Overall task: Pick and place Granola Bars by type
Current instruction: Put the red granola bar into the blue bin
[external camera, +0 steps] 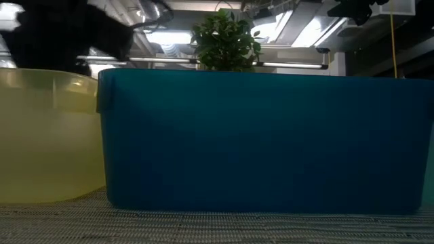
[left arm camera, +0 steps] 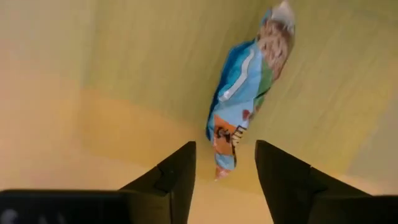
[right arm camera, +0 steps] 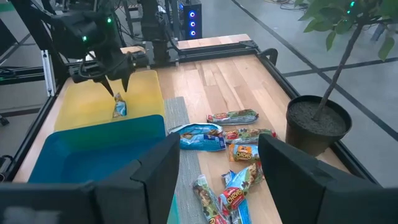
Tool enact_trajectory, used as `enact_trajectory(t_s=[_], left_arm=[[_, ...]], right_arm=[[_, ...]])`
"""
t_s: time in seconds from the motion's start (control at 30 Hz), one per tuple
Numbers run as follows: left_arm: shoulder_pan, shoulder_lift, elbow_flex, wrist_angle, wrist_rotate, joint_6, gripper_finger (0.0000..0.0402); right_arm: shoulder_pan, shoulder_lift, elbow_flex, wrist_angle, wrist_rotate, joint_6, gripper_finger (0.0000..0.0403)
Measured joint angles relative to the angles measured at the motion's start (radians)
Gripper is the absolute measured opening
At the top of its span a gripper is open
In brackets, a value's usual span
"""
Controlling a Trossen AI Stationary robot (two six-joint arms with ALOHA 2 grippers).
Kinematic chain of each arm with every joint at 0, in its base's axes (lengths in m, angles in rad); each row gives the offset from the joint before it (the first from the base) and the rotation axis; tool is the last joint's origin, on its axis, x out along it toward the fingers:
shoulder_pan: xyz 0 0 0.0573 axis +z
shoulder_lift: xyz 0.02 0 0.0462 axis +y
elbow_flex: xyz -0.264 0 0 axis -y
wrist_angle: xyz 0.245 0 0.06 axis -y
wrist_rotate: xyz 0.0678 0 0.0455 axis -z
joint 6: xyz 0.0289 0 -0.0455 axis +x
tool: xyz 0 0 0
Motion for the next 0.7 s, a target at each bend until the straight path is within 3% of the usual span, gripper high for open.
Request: enact_trajectory(t_s=[0.4, 0.57, 0.7], left_arm=[[0.168, -0.001, 0.330, -0.318, -0.193, 0.203, 0.0187], [0.261, -0.012, 0.426, -0.320, -0.263, 0.250, 0.0187], [0.350, -0.011, 0.482, -0.322, -0.263, 0.250, 0.0187]], right_arm=[[0.000, 0.000, 0.000, 0.000, 0.001, -0.001, 0.0220], [0.000, 0.000, 0.000, 0.000, 0.001, -0.001, 0.0220], [0.000, 0.000, 0.000, 0.000, 0.000, 0.004, 0.0220]])
